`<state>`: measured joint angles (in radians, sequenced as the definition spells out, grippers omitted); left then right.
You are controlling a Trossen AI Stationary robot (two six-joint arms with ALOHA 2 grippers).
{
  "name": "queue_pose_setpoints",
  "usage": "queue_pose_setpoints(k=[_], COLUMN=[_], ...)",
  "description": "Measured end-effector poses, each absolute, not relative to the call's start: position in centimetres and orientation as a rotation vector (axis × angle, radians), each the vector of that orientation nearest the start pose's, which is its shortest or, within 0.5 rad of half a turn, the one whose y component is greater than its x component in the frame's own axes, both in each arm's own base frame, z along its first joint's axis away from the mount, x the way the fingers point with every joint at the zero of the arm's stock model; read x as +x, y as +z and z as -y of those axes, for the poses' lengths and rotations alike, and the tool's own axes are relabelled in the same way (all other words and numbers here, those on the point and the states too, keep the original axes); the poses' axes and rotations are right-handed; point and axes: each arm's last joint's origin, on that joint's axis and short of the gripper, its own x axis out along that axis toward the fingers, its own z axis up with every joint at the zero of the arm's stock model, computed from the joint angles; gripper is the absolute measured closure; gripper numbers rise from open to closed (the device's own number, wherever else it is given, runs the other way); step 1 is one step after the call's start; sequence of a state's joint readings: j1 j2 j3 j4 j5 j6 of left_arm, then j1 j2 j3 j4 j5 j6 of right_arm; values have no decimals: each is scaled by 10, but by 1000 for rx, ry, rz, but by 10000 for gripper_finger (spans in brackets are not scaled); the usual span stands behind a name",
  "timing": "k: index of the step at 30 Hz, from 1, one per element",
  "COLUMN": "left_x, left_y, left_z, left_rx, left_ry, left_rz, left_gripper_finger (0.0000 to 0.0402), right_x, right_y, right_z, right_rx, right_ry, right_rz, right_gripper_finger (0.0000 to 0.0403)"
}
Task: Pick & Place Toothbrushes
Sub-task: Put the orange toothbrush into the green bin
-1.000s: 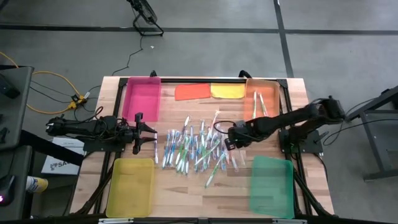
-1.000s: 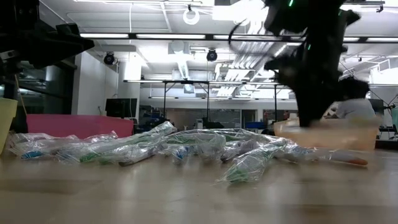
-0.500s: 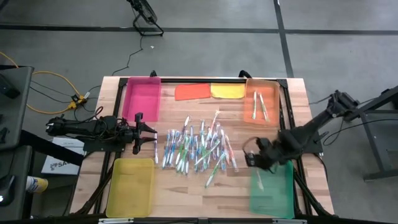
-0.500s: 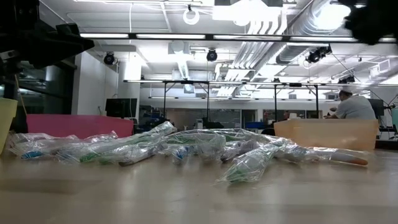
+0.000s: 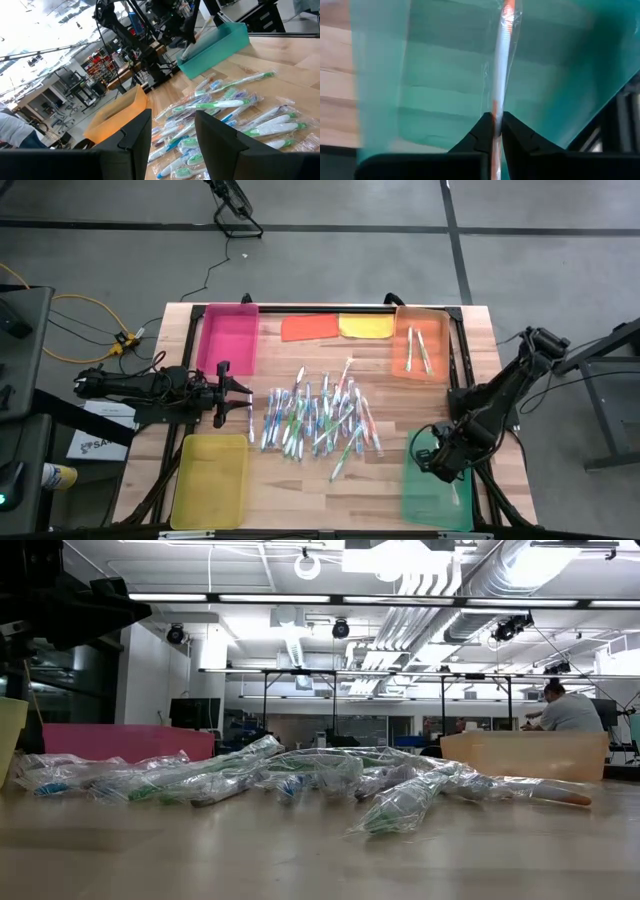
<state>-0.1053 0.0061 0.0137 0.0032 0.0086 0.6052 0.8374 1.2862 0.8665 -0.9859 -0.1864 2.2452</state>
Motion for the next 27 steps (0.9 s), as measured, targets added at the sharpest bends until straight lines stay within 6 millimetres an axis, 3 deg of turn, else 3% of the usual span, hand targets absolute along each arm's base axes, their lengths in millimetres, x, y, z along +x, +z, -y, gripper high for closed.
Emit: queue_pose_setpoints(k=[7,18,27], left_x=[97,97,97], left_y=[168,168,168], left_z=[10,10,10], left_rx=[604,604,604], left_ry=[-107,-107,-107], left_rz=[45,45,45], left_gripper_finger=[254,254,254], right_x=[139,146,177], right_y=[208,215,227], right_z=[-163,-163,-133], right_rx=[1139,1174,1140], right_ry=[-916,-767,-610], right_rz=[-1504,-1517,-1202], right_gripper_finger=[356,224,223])
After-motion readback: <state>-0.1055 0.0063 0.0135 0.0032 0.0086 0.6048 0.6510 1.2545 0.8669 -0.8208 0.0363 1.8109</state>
